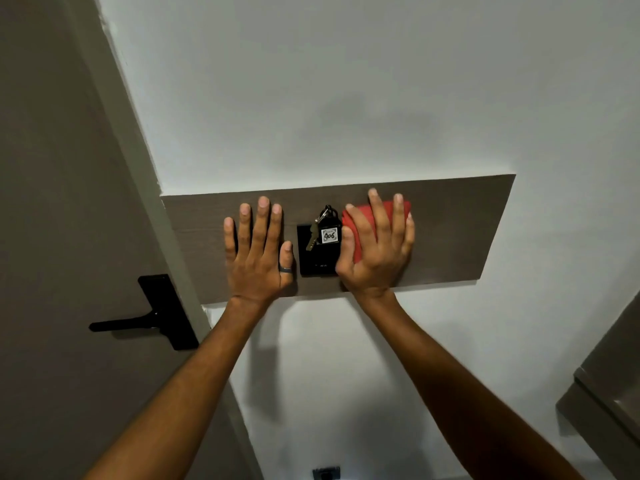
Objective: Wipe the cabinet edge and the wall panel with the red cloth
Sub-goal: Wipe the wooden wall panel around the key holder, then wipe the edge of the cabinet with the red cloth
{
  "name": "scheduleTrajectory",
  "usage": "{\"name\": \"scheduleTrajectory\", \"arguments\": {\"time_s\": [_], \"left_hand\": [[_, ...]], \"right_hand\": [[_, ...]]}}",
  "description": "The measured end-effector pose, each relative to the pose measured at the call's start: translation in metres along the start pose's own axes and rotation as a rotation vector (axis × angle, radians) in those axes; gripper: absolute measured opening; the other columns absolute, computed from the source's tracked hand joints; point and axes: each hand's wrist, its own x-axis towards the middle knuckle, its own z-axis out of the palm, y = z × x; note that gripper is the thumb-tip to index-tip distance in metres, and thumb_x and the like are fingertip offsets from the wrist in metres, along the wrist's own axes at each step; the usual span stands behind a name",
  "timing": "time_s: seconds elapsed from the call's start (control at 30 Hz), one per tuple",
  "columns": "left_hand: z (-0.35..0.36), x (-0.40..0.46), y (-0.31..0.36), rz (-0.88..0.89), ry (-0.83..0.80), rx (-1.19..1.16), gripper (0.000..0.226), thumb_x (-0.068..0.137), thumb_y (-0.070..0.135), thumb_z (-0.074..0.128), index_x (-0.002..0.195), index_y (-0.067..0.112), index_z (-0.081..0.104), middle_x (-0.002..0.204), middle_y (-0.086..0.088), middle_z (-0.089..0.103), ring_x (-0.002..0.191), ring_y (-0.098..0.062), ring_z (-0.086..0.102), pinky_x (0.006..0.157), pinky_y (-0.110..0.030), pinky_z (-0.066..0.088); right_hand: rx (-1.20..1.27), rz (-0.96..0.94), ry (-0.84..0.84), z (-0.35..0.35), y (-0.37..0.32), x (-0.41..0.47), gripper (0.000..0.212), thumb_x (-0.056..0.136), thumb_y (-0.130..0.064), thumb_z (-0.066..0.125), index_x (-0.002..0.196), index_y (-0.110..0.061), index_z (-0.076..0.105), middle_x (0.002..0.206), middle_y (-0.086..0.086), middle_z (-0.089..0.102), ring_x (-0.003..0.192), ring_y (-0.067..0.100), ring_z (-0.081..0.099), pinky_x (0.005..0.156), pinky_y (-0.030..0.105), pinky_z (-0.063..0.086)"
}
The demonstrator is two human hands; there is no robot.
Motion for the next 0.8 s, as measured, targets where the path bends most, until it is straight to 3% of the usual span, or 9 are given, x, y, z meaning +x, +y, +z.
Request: {"name": "scheduleTrajectory", "arguments": {"time_s": [0.07, 0.17, 0.23, 0.4, 0.53, 0.63, 0.7, 0.73, 0.8], "left_hand": [[0.001, -0.001, 0.000, 0.004, 0.000, -0.010, 0.060, 0.106, 0.034, 0.034, 0.160, 0.010, 0.024, 0.172, -0.001, -0.001, 0.159, -0.025, 0.000, 0.129, -0.048, 0.005], [0.001, -0.003, -0.001, -0.003, -0.014, 0.005, 0.061, 0.105, 0.034, 0.036, 0.161, 0.010, 0.023, 0.172, -0.001, -0.001, 0.159, -0.025, 0.000, 0.130, -0.048, 0.003], [0.001, -0.002, 0.000, 0.000, -0.017, 0.001, 0.061, 0.105, 0.034, 0.036, 0.160, 0.010, 0.024, 0.172, 0.000, -0.003, 0.159, -0.025, -0.001, 0.130, -0.048, 0.003], [-0.003, 0.001, 0.002, -0.014, -0.032, 0.004, 0.059, 0.105, 0.032, 0.037, 0.159, 0.009, 0.027, 0.172, 0.000, -0.002, 0.159, -0.023, -0.001, 0.129, -0.048, 0.004], [-0.017, 0.004, 0.017, -0.093, -0.080, -0.048, 0.056, 0.106, 0.028, 0.039, 0.157, 0.006, 0.034, 0.166, -0.015, 0.026, 0.158, -0.029, 0.009, 0.129, -0.047, 0.005], [-0.034, 0.003, 0.039, -0.229, -0.117, -0.191, 0.053, 0.105, 0.024, 0.041, 0.154, 0.004, 0.039, 0.161, -0.017, 0.036, 0.154, -0.035, 0.022, 0.130, -0.047, 0.011], [-0.045, -0.003, 0.060, -0.264, -0.100, -0.317, 0.049, 0.104, 0.024, 0.042, 0.149, 0.004, 0.043, 0.155, -0.016, 0.042, 0.151, -0.035, 0.029, 0.129, -0.048, 0.014], [-0.049, -0.008, 0.074, -0.230, -0.095, -0.368, 0.047, 0.104, 0.023, 0.043, 0.146, 0.004, 0.045, 0.152, -0.016, 0.043, 0.150, -0.035, 0.032, 0.129, -0.049, 0.015], [-0.052, -0.024, 0.110, -0.075, -0.129, -0.433, 0.046, 0.102, 0.023, 0.046, 0.144, 0.004, 0.048, 0.151, -0.017, 0.045, 0.150, -0.036, 0.032, 0.127, -0.052, 0.019]], "right_hand": [[0.003, -0.034, -0.019, 0.000, -0.001, 0.000, 0.037, 0.106, -0.041, 0.049, 0.136, -0.031, 0.067, 0.152, 0.004, 0.059, 0.151, 0.034, 0.043, 0.123, 0.055, 0.035], [0.019, -0.388, -0.045, -0.009, 0.034, 0.005, 0.041, 0.104, -0.041, 0.049, 0.136, -0.026, 0.068, 0.147, 0.007, 0.063, 0.144, 0.037, 0.051, 0.116, 0.056, 0.041], [0.006, -0.511, -0.054, -0.010, 0.051, 0.013, 0.041, 0.103, -0.039, 0.050, 0.137, -0.024, 0.068, 0.146, 0.008, 0.064, 0.143, 0.037, 0.053, 0.116, 0.055, 0.042], [-0.038, -0.147, -0.064, -0.007, 0.019, -0.015, 0.036, 0.105, -0.033, 0.055, 0.138, -0.023, 0.065, 0.147, 0.008, 0.063, 0.145, 0.037, 0.047, 0.120, 0.053, 0.037], [-0.092, -0.404, -0.128, -0.031, 0.048, -0.008, 0.035, 0.106, -0.031, 0.057, 0.136, -0.018, 0.068, 0.145, 0.009, 0.065, 0.140, 0.036, 0.054, 0.104, 0.049, 0.049], [-0.158, -0.401, -0.256, -0.063, 0.073, -0.025, 0.036, 0.103, -0.024, 0.067, 0.138, -0.015, 0.067, 0.147, 0.009, 0.063, 0.135, 0.034, 0.061, 0.089, 0.042, 0.053], [-0.016, -0.160, -0.448, -0.093, 0.086, -0.047, 0.038, 0.106, -0.021, 0.062, 0.142, -0.011, 0.062, 0.148, 0.011, 0.061, 0.136, 0.032, 0.061, 0.097, 0.042, 0.054], [0.121, 0.088, -0.506, -0.108, 0.091, -0.056, 0.038, 0.107, -0.022, 0.058, 0.143, -0.010, 0.060, 0.148, 0.010, 0.061, 0.136, 0.027, 0.060, 0.106, 0.040, 0.052], [0.425, 0.794, -0.486, -0.138, 0.099, -0.067, 0.035, 0.111, -0.028, 0.051, 0.142, -0.015, 0.061, 0.139, 0.005, 0.067, 0.126, 0.017, 0.062, 0.112, 0.037, 0.049]]}}
